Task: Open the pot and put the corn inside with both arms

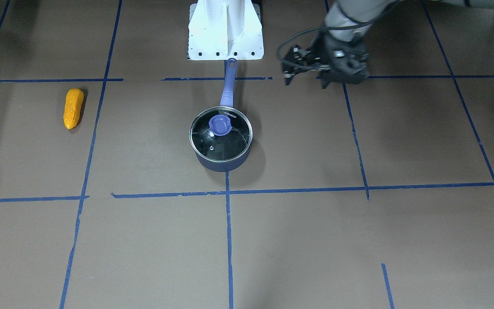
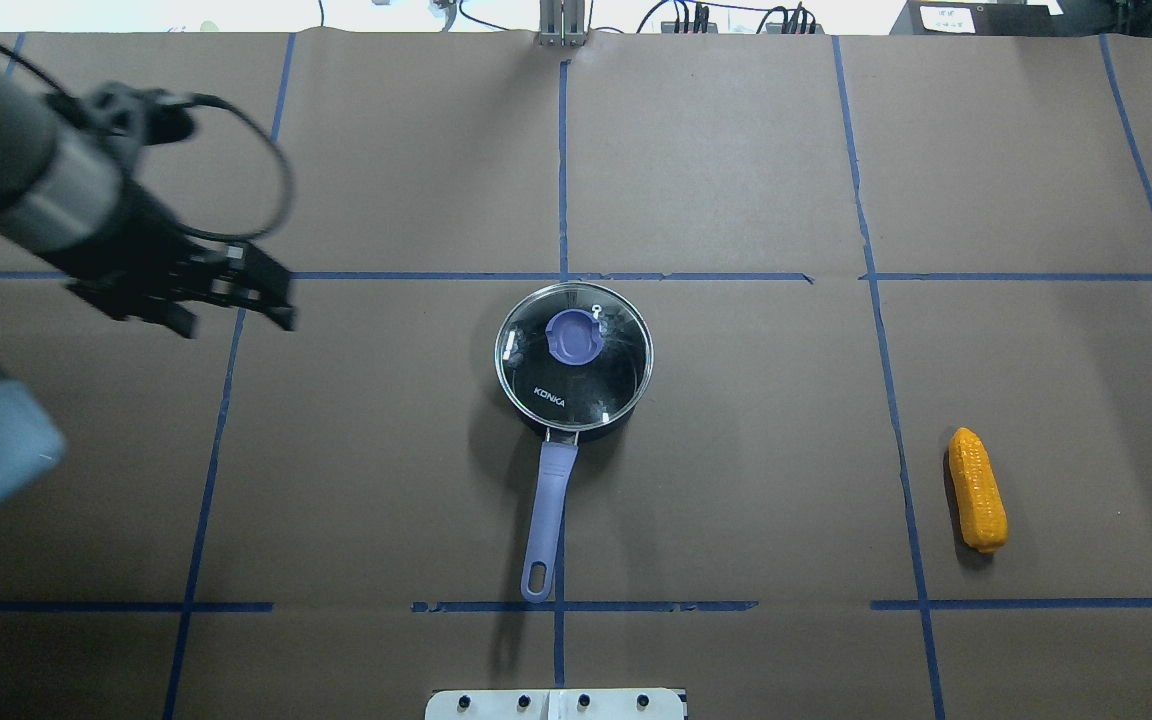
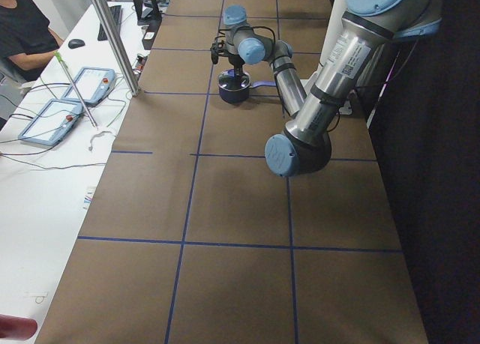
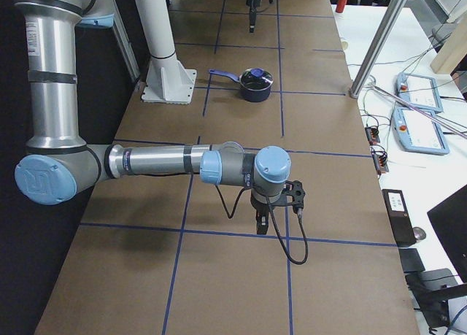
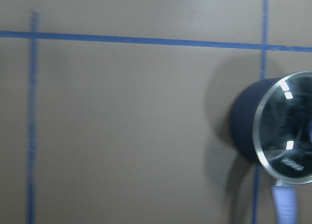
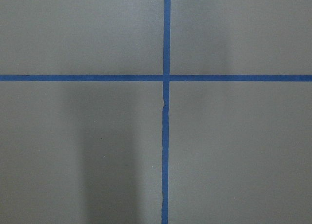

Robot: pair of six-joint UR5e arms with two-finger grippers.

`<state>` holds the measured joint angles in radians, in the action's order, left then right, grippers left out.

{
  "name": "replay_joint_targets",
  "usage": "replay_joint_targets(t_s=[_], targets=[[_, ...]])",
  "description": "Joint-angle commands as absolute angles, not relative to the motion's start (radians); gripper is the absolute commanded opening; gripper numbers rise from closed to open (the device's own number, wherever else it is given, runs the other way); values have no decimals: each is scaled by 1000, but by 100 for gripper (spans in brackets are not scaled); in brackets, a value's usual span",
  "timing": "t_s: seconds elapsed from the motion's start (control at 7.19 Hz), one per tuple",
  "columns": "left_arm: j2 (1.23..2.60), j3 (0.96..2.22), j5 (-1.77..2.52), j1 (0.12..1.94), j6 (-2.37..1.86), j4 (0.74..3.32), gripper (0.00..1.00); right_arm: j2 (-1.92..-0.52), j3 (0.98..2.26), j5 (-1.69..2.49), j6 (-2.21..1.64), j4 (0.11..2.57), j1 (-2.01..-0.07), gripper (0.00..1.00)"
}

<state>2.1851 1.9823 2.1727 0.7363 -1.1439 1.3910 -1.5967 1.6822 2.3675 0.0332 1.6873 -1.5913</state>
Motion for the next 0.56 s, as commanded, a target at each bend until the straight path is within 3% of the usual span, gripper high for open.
replay_joint_targets(t_s=[0.0, 0.42], targets=[[2357, 1812, 2148, 716, -1186, 1387, 100, -1597, 1677, 2372, 34, 1687, -1591, 100], [2570, 1594, 2015, 630, -1197, 1313, 100, -1595, 1677, 2375, 32, 1687, -1591, 100]])
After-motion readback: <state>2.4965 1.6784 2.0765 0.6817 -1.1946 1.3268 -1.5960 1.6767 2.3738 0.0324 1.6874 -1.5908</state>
